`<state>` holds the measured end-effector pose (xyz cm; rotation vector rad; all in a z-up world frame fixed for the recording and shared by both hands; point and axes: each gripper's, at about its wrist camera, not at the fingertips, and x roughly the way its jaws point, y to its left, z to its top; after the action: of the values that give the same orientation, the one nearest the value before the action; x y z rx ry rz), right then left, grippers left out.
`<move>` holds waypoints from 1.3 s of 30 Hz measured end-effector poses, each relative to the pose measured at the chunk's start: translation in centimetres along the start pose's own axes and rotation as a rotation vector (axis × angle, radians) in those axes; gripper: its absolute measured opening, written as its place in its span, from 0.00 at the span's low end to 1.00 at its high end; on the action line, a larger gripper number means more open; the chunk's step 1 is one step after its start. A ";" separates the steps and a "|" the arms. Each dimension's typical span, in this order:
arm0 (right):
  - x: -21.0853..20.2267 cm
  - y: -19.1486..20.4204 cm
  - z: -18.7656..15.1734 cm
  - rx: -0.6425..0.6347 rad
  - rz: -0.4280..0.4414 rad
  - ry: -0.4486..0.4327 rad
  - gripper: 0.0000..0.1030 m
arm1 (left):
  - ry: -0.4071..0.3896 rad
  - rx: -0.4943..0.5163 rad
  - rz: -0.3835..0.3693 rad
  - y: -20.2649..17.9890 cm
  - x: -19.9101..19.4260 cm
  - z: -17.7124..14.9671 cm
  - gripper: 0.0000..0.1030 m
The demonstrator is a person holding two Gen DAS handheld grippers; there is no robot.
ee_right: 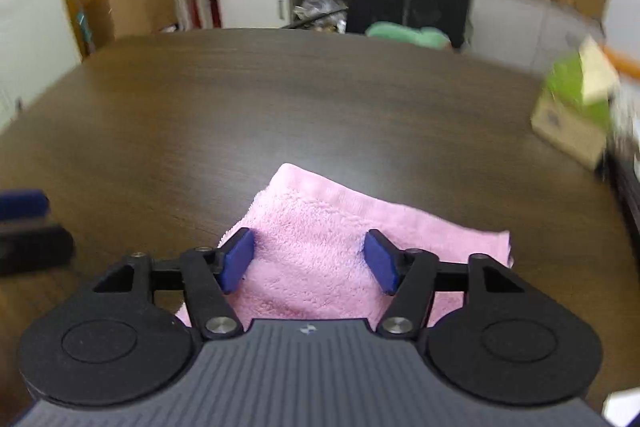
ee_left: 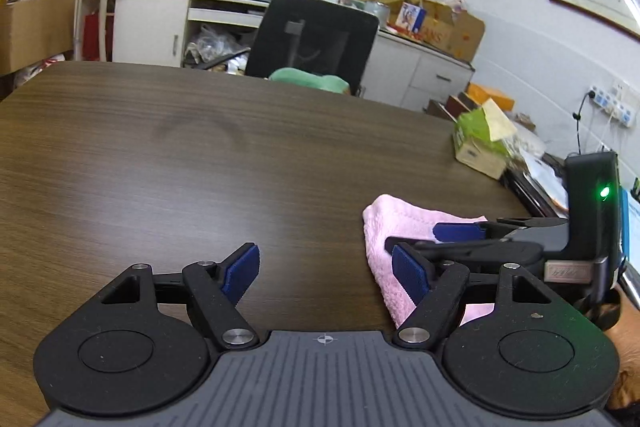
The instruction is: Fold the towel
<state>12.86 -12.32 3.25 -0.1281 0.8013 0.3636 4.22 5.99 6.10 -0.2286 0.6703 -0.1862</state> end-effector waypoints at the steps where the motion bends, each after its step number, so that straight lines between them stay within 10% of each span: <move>1: -0.1 0.0 0.1 0.011 0.006 0.002 0.65 | -0.001 0.000 0.002 0.1 0.0 -0.1 0.76; 13: -9.4 -1.5 -5.9 0.021 0.100 -0.136 0.71 | 0.006 0.005 -0.007 0.1 0.0 -0.9 0.78; 39: -3.5 0.3 -5.1 -0.026 0.089 -0.072 0.91 | -0.093 -0.013 -0.003 2.7 -3.3 -1.4 0.90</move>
<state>7.09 -14.28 2.29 -0.1033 0.7327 0.4609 1.06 9.17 6.24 -0.2490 0.5787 -0.1733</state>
